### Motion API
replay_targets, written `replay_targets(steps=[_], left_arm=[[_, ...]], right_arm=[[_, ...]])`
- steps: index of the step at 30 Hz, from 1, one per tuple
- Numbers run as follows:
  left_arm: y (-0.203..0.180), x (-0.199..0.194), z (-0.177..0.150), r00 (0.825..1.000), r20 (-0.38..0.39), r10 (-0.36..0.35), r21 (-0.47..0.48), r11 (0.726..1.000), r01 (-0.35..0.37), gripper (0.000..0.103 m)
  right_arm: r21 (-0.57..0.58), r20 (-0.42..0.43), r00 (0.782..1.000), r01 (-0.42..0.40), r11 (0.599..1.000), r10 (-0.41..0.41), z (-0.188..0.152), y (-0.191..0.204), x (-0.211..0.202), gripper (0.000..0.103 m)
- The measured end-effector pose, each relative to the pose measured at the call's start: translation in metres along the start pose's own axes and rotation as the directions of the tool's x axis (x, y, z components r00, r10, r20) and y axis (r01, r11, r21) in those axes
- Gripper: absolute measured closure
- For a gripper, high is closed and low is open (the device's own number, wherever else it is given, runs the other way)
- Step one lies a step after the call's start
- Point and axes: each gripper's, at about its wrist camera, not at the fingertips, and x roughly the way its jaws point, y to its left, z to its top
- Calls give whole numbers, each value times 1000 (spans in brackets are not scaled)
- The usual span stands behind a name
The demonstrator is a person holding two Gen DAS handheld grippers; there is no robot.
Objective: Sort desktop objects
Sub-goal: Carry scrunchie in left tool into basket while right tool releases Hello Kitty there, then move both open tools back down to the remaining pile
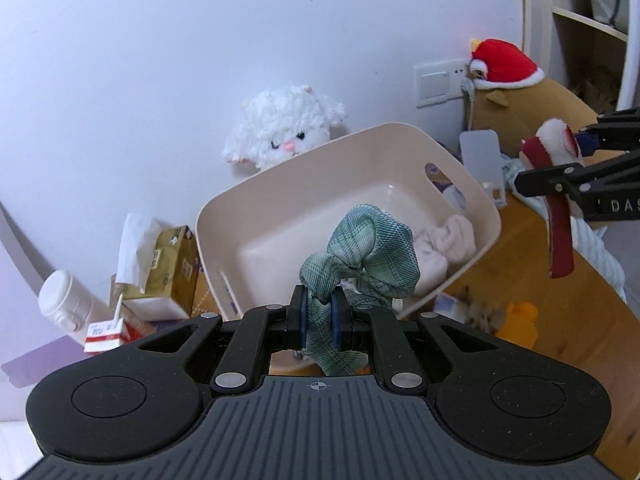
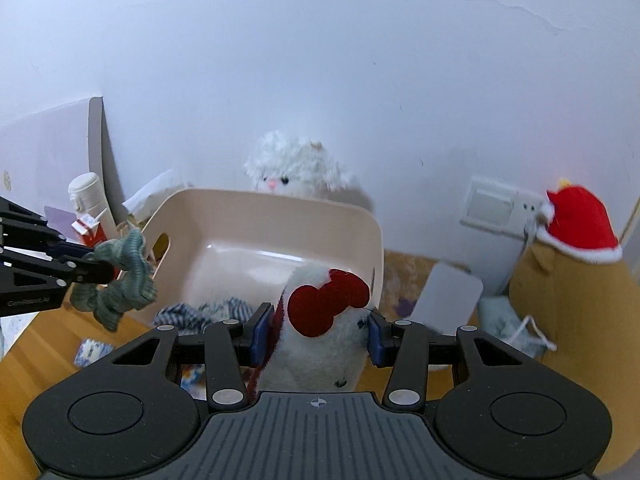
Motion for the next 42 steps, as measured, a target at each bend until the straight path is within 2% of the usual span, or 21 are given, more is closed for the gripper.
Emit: replay_targets(steps=[7, 12, 17, 23, 26, 27, 29, 31, 33, 35, 37, 42], left_arm=[[0, 42, 13, 998, -65, 9, -83, 996, -14, 92], [-5, 72, 11, 992, -123, 28, -105, 994, -41, 92], [1, 99, 5, 980, -195, 38, -190, 979, -76, 92], [8, 122, -5, 964, -260, 46, -234, 966, -109, 92], [9, 126, -7, 959, -281, 28, -249, 963, -101, 91], [10, 126, -7, 960, -280, 22, -252, 963, -96, 91], [9, 124, -6, 962, -274, 24, -247, 964, -95, 79], [9, 122, -5, 960, -278, 29, -243, 965, -99, 50], [10, 118, -5, 964, -264, 42, -240, 965, -107, 40], [10, 111, -5, 968, -246, 49, -238, 965, -110, 35], [12, 105, -5, 970, -238, 56, -239, 964, -114, 31], [11, 82, -13, 977, -200, 74, -203, 972, -115, 24]], right_arm=[[7, 20, 1000, -5, 1000, 4, 18, -10, 41, 59], [6, 5, 1000, -8, 1000, 8, 19, -9, 75, 59], [10, -19, 1000, -22, 1000, 22, 14, -4, 107, 59], [-16, -45, 999, -24, 1000, 24, 9, 5, 134, 59], [-41, -72, 997, -30, 999, 27, 7, 9, 144, 56], [-46, -75, 997, -24, 999, 20, 6, 10, 146, 48], [-61, -84, 996, -29, 998, 24, 5, 12, 148, 44], [-85, -76, 997, -28, 996, 22, 5, 14, 145, 29], [-105, -62, 998, -21, 994, 15, 6, 15, 139, 23], [-109, -54, 999, -15, 994, 9, 7, 15, 134, 15], [-102, -34, 999, -8, 995, 5, 8, 13, 125, 1], [-66, -9, 1000, -27, 997, 26, 4, 8, 99, 0]])
